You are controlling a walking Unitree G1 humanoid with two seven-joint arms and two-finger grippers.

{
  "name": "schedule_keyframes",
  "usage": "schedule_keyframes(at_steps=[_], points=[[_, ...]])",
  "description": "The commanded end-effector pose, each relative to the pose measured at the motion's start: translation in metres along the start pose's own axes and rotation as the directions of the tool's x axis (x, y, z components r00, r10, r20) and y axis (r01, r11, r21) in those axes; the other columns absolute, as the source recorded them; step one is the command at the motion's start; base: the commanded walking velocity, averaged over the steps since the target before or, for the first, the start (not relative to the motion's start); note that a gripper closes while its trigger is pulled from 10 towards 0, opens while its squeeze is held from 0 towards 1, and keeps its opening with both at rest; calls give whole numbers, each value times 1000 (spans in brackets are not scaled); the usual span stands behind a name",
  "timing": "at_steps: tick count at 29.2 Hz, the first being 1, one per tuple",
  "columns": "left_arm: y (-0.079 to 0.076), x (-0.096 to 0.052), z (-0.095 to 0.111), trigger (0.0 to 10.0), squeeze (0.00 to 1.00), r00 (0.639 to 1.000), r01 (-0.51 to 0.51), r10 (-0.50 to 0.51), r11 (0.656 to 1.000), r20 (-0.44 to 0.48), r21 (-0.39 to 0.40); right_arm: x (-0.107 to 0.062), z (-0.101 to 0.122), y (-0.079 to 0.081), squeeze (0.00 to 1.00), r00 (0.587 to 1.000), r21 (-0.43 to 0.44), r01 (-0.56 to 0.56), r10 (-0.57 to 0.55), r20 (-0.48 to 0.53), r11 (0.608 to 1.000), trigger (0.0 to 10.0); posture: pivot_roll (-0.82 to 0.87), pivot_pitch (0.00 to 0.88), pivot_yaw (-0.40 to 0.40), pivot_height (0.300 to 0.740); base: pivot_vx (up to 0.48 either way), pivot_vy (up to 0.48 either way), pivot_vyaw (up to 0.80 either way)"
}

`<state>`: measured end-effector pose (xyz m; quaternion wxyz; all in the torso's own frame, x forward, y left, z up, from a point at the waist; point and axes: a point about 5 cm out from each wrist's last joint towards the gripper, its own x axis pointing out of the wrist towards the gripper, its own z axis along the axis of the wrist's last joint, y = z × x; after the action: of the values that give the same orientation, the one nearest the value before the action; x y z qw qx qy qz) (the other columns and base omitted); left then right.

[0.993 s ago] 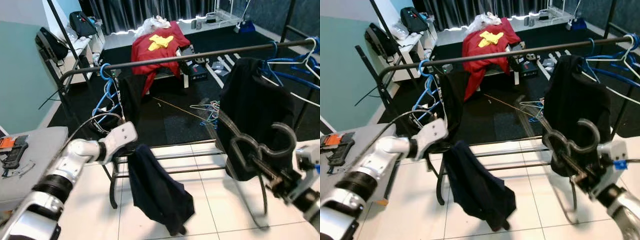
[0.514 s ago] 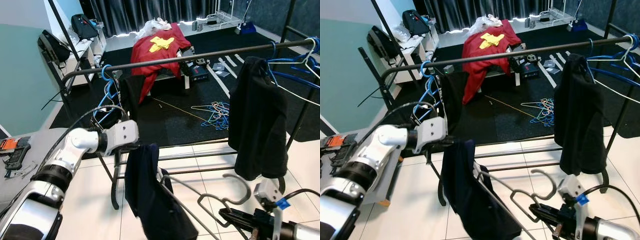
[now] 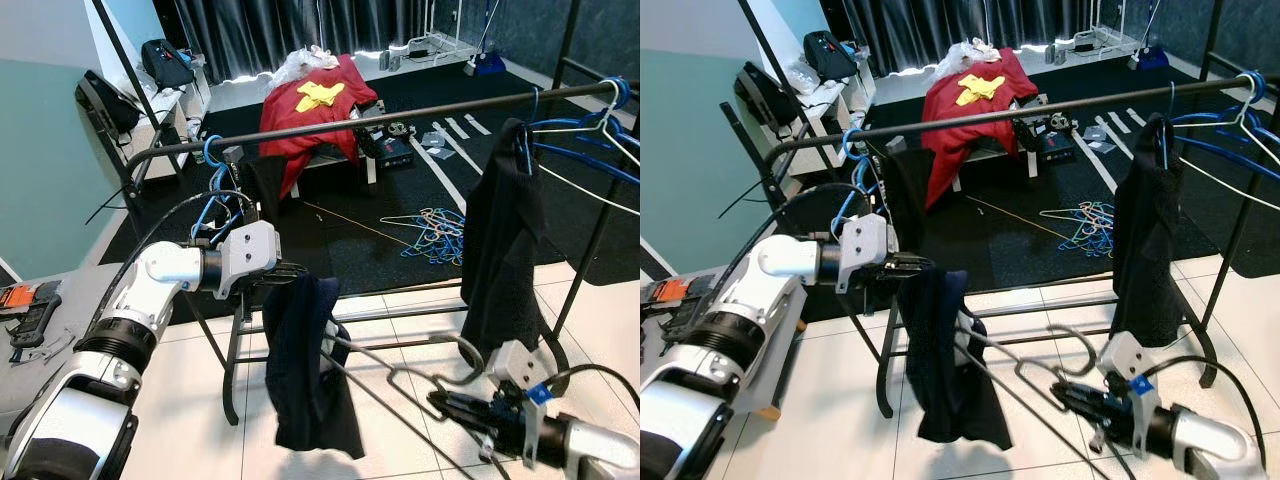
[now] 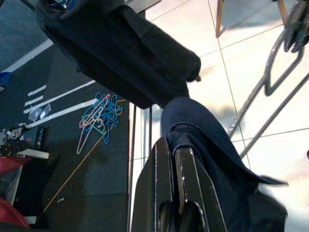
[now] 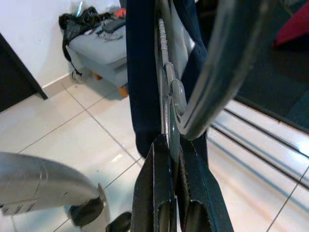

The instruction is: Hang hanger

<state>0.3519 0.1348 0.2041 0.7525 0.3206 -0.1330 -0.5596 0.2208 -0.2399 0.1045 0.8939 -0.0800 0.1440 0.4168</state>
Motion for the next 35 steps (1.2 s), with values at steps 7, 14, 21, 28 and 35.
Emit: schedule_keyframes(at_steps=[7,14,21,28,35], points=[[7,3,3,10000,0,1000,-26,26,1000,17,17,6,32,1,0,992,-56,-17,24,125,998,10000,-98,13,166,740,0,0,0],[4,11,9,10000,0,998,6,-7,1000,66,16,6,68,2,0,954,-83,14,12,298,996,10000,-103,14,173,740,0,0,0],[0,20,18,10000,0,991,49,-49,999,128,6,15,74,-2,0,945,-90,16,15,327,996,10000,-102,11,173,740,0,0,0],[9,26,34,10000,0,976,4,6,999,218,-46,32,69,-3,0,947,-68,-22,42,317,997,10000,-95,11,165,740,0,0,0],[34,17,49,10000,0,947,-123,152,986,284,-116,41,61,-11,0,954,-97,76,-44,297,992,10000,-92,11,159,740,0,0,0]])
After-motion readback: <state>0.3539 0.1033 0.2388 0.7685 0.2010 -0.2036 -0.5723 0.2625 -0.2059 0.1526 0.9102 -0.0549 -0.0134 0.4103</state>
